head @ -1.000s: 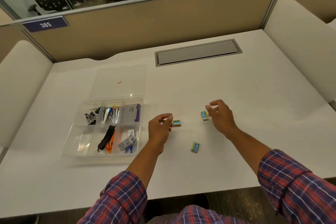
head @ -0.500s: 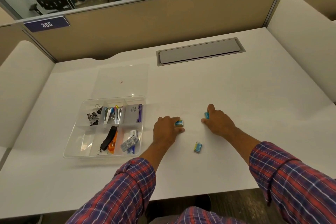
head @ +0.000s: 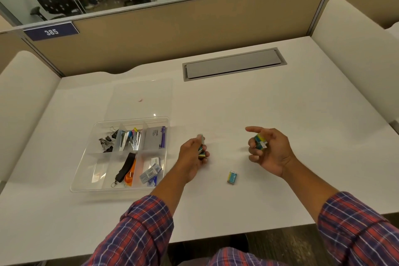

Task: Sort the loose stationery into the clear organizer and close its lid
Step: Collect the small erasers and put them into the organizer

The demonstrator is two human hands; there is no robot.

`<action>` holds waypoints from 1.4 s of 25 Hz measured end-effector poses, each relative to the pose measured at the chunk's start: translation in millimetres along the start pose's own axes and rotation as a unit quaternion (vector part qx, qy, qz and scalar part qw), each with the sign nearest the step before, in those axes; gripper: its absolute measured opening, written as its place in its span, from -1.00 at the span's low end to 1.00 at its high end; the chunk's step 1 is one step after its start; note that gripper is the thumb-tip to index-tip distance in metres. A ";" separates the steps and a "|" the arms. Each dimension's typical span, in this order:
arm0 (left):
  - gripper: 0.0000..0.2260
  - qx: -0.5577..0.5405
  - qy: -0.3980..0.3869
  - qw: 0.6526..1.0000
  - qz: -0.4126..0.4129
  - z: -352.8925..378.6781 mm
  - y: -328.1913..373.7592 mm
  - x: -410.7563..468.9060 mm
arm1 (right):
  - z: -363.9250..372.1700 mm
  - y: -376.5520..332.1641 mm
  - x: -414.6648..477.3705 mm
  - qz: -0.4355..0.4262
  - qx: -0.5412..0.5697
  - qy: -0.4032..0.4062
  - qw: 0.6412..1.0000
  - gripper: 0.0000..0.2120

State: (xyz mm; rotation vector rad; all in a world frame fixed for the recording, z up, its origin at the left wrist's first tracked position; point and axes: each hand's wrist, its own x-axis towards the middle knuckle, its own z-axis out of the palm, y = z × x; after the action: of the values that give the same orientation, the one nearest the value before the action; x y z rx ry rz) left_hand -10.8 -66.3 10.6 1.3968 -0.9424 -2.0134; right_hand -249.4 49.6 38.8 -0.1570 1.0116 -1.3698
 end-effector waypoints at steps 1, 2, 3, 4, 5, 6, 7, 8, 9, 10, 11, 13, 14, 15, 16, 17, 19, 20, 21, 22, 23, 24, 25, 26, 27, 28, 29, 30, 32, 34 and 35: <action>-0.75 -0.058 -0.009 0.998 -0.020 -1.0 -1.1 -2.4 | 1.7 1.0 -2.1 0.000 -0.009 -0.001 1.000 -0.60; -0.76 -0.100 -0.017 0.994 -0.029 -1.9 -2.8 -5.0 | 4.3 2.6 -4.0 0.001 -0.038 0.003 0.999 -0.62; -0.76 -0.132 -0.023 0.990 -0.032 -2.4 -4.5 -8.0 | 7.5 5.3 -5.8 0.002 -0.084 0.017 0.996 -0.67; -0.76 -0.160 -0.029 0.986 -0.034 -2.9 -6.7 -11.2 | 10.2 9.5 -8.3 0.001 -0.139 0.030 0.990 -0.71; -0.77 -0.183 -0.034 0.982 -0.034 -3.3 -8.7 -14.6 | 12.1 16.6 -9.9 -0.001 -0.184 0.044 0.982 -0.71; -0.78 -0.201 -0.038 0.978 -0.034 -3.9 -10.7 -18.4 | 14.1 25.3 -11.2 -0.007 -0.223 0.056 0.973 -0.68; -0.80 -0.215 -0.041 0.975 -0.034 -4.2 -12.7 -22.7 | 16.2 34.7 -13.4 -0.025 -0.292 0.073 0.953 -0.65; -0.82 -0.229 -0.044 0.972 -0.034 -4.4 -14.6 -27.2 | 17.5 43.6 -15.3 -0.055 -0.399 0.089 0.911 -0.63; -0.82 -0.242 -0.046 0.969 -0.033 -5.2 -16.9 -31.7 | 17.3 53.6 -17.4 -0.088 -0.526 0.097 0.840 -0.61; -0.81 -0.251 -0.045 0.966 -0.033 -6.0 -19.3 -35.6 | 16.5 63.5 -19.7 -0.108 -0.632 0.093 0.762 -0.61; -0.80 -0.255 -0.041 0.965 -0.033 -6.8 -21.5 -39.3 | 15.5 72.5 -22.8 -0.116 -0.708 0.083 0.691 -0.58; -0.77 -0.252 -0.029 0.967 -0.034 -7.3 -24.6 -45.1 | 13.8 87.7 -25.6 -0.118 -0.789 0.070 0.599 -0.40; -0.75 -0.246 -0.018 0.969 -0.034 -7.4 -25.1 -47.4 | 13.0 93.8 -24.2 -0.119 -0.809 0.065 0.572 -0.34; -0.72 -0.237 -0.008 0.971 -0.035 -7.7 -25.2 -49.3 | 12.7 97.2 -22.2 -0.118 -0.820 0.061 0.556 -0.34; -0.69 -0.233 -0.003 0.972 -0.035 -8.6 -25.7 -51.2 | 13.5 97.6 -20.4 -0.113 -0.824 0.062 0.552 -0.38; -0.67 -0.237 -0.005 0.971 -0.032 -10.3 -26.6 -53.6 | 15.1 96.7 -18.6 -0.108 -0.825 0.065 0.552 -0.44; -0.65 -0.256 -0.024 0.966 -0.027 -15.3 -26.3 -59.8 | 20.1 95.7 -15.8 -0.095 -0.804 0.063 0.584 -0.51; -0.65 -0.264 -0.034 0.963 -0.029 -18.6 -24.8 -62.9 | 24.3 95.7 -14.5 -0.088 -0.767 0.068 0.632 -0.52; -0.65 -0.271 -0.045 0.961 -0.031 -22.4 -22.6 -65.4 | 30.8 95.0 -14.5 -0.080 -0.704 0.080 0.701 -0.51; -0.65 -0.278 -0.056 0.958 -0.031 -26.8 -19.6 -67.7 | 40.2 93.0 -15.7 -0.065 -0.609 0.093 0.785 -0.50; -0.65 -0.285 -0.065 0.956 -0.028 -31.0 -15.8 -70.1 | 50.2 90.1 -15.8 -0.034 -0.485 0.100 0.868 -0.49; -0.65 -0.289 -0.071 0.954 -0.024 -36.9 -10.9 -72.9 | 60.0 88.8 -13.8 0.009 -0.354 0.093 0.931 -0.53; -0.64 -0.289 -0.074 0.954 -0.022 -43.0 -6.2 -76.1 | 70.2 87.8 -13.3 0.048 -0.238 0.077 0.967 -0.58; -0.64 -0.285 -0.077 0.955 -0.023 -49.8 -2.6 -79.5 | 78.7 88.5 -13.3 0.071 -0.148 0.058 0.985 -0.63; -0.64 -0.279 -0.081 0.957 -0.020 -58.4 0.1 -83.0 | 87.2 91.6 -13.7 0.076 -0.090 0.038 0.992 -0.65; -0.63 -0.268 -0.084 0.960 -0.012 -67.4 3.1 -86.2 | 96.4 96.0 -13.2 0.071 -0.059 0.017 0.996 -0.63; -0.63 -0.250 -0.085 0.964 0.000 -78.9 7.2 -89.1 | 108.6 102.0 -11.0 0.064 -0.045 0.002 0.997 -0.58; -0.64 -0.228 -0.086 0.970 0.012 -89.6 11.9 -91.9 | 120.6 107.6 -9.4 0.058 -0.041 -0.006 0.997 -0.53; -0.69 -0.183 -0.083 0.979 0.030 -111.8 22.2 -95.9 | 147.3 118.2 -6.1 0.044 -0.056 -0.013 0.997 -0.54; -0.71 -0.143 -0.069 0.986 0.042 -135.4 33.2 -98.5 | 176.1 130.6 0.4 0.016 -0.110 0.002 0.994 -0.65; -0.69 -0.120 -0.059 0.990 0.051 -147.0 39.2 -99.2 | 190.6 136.8 4.5 0.001 -0.145 0.015 0.989 -0.72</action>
State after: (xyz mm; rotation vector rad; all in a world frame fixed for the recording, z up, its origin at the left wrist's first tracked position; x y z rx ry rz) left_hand 162.0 -55.0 65.4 1.0896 -0.7723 -2.0727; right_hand -22.3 -4.2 63.1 -0.3530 1.2330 -1.2204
